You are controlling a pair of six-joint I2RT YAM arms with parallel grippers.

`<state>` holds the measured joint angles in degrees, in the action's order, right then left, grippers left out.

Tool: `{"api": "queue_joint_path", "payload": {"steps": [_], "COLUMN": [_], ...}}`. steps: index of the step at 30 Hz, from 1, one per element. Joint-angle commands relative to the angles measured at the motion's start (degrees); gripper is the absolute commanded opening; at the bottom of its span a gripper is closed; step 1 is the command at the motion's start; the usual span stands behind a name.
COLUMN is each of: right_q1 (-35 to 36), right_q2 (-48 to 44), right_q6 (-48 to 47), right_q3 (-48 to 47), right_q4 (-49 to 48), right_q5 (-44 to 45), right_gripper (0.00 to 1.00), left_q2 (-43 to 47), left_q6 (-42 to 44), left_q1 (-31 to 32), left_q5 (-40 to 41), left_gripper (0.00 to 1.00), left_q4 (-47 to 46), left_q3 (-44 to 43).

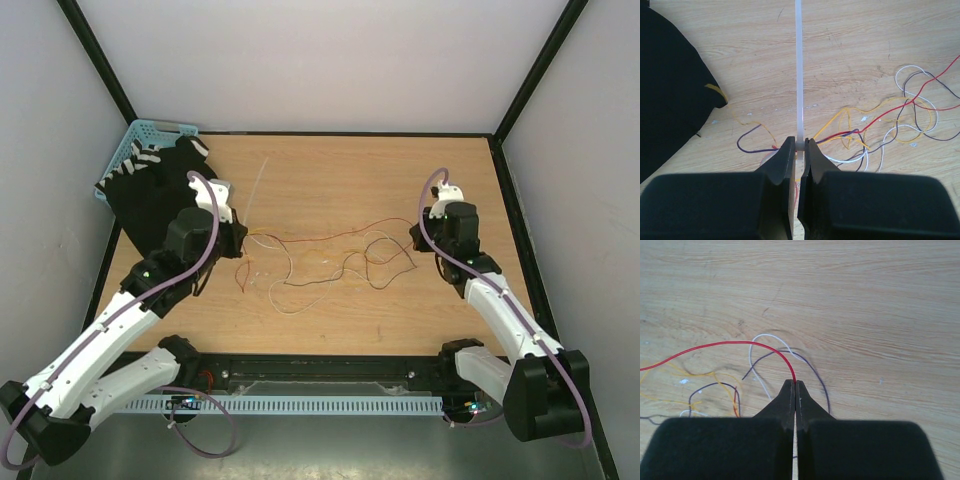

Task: Zip-tie the wires
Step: Adjust the cable.

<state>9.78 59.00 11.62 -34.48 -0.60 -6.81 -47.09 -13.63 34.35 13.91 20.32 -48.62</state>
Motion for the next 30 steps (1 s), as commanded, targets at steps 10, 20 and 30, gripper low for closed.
{"api": "queue_joint_path", "payload": {"steps": [10, 20, 30], "right_q1": [-4.5, -5.6, -6.8], "right_q2": [-2.9, -3.2, -5.4], "right_q6": [4.8, 5.2, 9.4], "right_q3": [3.5, 4.3, 6.1], "right_q4": [-2.9, -3.2, -3.1], "right_q5": [5.5, 5.5, 10.5], "right_gripper": [0.00, 0.00, 0.00], "left_q2": [1.7, 1.5, 1.2], "left_q6": [0.4, -0.4, -1.0], "left_q1": [-1.8, -2.4, -3.1], "left_q5": [-0.8, -1.6, -1.5], "left_gripper": [0.00, 0.00, 0.00], "left_q4": [0.1, 0.1, 0.1], "left_q3": [0.9, 1.5, 2.4]}}
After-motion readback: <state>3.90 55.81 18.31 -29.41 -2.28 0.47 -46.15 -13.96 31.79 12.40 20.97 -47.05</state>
